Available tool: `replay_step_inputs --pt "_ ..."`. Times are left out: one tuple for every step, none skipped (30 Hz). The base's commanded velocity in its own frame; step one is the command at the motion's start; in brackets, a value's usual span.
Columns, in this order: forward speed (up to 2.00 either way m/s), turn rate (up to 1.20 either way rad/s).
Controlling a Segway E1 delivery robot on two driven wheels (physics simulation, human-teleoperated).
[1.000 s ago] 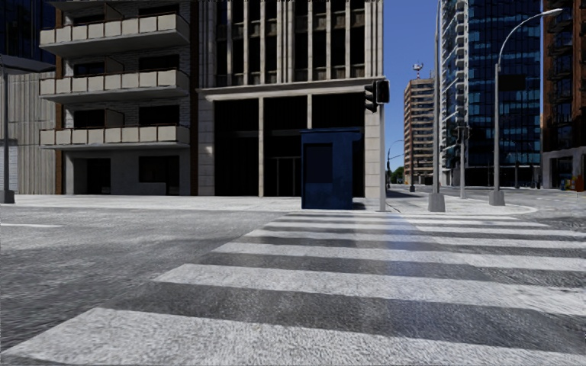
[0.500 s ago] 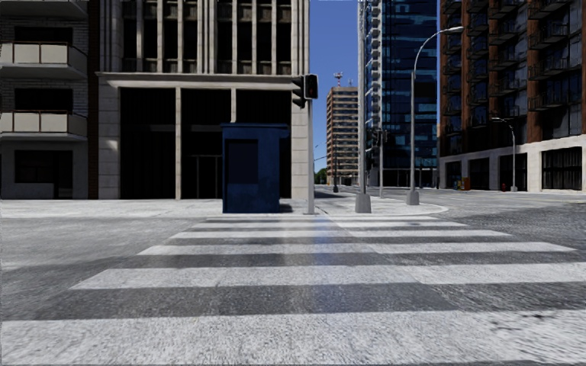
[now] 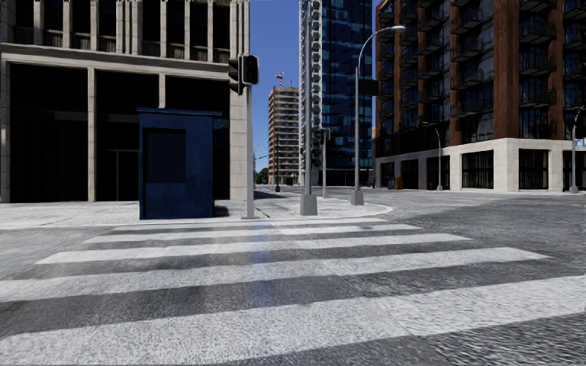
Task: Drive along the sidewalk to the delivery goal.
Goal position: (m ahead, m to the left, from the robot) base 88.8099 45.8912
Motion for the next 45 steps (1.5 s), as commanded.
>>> replay_step_inputs --pt "2.00 -0.60" --pt "2.00 -0.60" --pt "2.00 -0.60" --pt "2.00 -0.60" --pt "2.00 -0.60" --pt "2.00 -0.49" --pt "2.00 -0.49" --pt "2.00 -0.08" --pt "2.00 -0.05" --pt "2.00 -0.02" --pt "2.00 -0.02" --pt "2.00 0.00" --pt "2.00 0.00" --pt "2.00 0.00" --pt "2.00 0.00" --pt "2.00 0.00" --pt "2.00 0.00" --pt "2.00 -0.04" --pt "2.00 -0.07" --pt "2.00 -0.07" --pt "2.00 -0.08" --pt "2.00 -0.18" --pt "2.00 -0.34" --pt "2.00 -0.34" --pt "2.00 -0.44" --pt "2.00 -0.47" --pt "2.00 -0.47" --pt "2.00 -0.31" --pt "2.00 -0.31" --pt "2.00 -0.10" --pt "2.00 -0.03" --pt "2.00 -0.02" --pt "2.00 -0.02" --pt "2.00 -0.01" --pt "2.00 -0.01" --pt "2.00 -0.01" --pt "2.00 -0.01" --pt "2.00 0.00" --pt "2.00 0.00" --pt "2.00 0.00" --pt "2.00 0.00" --pt "2.00 0.00" --pt "2.00 0.00" --pt "2.00 0.00" --pt "2.00 0.00"
